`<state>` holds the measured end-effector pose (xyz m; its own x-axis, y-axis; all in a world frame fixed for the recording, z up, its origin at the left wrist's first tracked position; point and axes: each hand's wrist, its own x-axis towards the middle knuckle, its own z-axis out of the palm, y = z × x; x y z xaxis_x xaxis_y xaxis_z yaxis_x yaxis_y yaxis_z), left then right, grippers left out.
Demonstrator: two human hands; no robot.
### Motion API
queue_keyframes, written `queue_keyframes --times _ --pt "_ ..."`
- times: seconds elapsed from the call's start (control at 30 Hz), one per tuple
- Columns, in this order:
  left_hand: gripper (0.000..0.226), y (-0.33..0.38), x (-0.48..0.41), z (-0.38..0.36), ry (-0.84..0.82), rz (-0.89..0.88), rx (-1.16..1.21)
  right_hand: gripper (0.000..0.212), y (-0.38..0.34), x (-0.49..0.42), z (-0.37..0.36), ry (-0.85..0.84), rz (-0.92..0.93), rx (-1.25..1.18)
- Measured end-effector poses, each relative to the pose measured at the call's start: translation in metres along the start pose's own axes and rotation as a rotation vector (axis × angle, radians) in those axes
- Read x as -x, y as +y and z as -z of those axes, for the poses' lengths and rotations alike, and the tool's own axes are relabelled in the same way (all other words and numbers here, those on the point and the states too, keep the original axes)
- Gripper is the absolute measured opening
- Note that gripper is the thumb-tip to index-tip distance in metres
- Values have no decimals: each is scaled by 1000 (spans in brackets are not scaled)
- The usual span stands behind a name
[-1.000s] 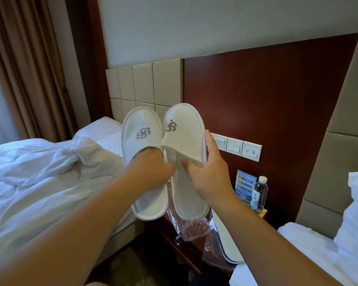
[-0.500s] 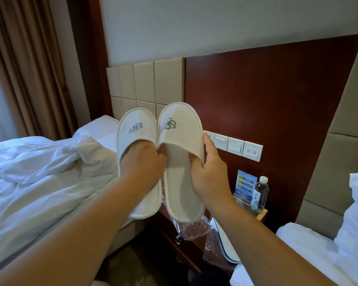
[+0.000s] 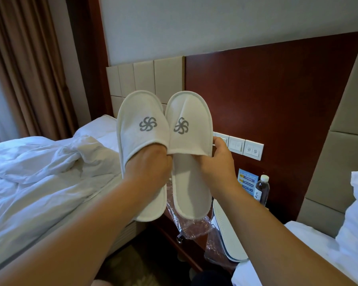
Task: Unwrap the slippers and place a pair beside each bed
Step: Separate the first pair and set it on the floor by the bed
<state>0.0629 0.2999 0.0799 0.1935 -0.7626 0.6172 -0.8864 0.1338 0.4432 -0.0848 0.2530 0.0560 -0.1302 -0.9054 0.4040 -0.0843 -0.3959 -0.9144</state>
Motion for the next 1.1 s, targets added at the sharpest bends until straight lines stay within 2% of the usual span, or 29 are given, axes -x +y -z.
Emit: queue_keyframes --times 0.1,0.17,0.3,0.37,0.43,0.5,0.57,0.6,0.67,0.7,0.77,0.87,0.9,0.93,1.03,1.1 --pt "46 -3 -3 3 33 -6 18 26 -1 1 1 -111 -80 -156" --pt "42 -6 -8 4 14 28 20 28 -1 -1 2 -165 -129 -175" --pt "36 -11 -9 -3 -5 74 23 21 0 -4 0 -160 -144 -97" --pt "32 -14 -10 -8 5 119 46 25 1 -1 -1 -135 -103 20" --pt "28 -17 -11 -12 5 152 42 43 3 5 0 -82 36 294" --pt "28 -18 -12 -14 -27 185 26 59 2 15 -1 70 322 642" --pt "29 -18 -15 -14 -66 246 34 39 -1 32 -11 81 672 723" --pt "28 -18 -16 -16 -93 262 34 25 -2 41 -18 -2 742 696" --pt "24 -20 -20 -19 -136 284 33 6 -4 50 -28 -202 662 621" --pt "23 -20 -20 -20 -148 304 47 6 -4 49 -31 -264 560 571" --pt "26 -20 -20 -20 -165 321 58 22 -4 40 -34 -349 388 510" --pt "20 -19 -16 -19 -164 259 58 55 -7 29 -41 -461 354 617" --pt "19 -21 -16 -20 -175 237 38 60 -6 27 -44 -503 352 647" --pt "19 -22 -16 -19 -202 244 19 59 -4 25 -46 -529 358 674" --pt "17 -30 -14 -17 -249 184 1 36 -1 14 -44 -502 342 758" --pt "26 -32 -12 -15 -284 103 -33 30 -5 10 -42 -515 277 731"
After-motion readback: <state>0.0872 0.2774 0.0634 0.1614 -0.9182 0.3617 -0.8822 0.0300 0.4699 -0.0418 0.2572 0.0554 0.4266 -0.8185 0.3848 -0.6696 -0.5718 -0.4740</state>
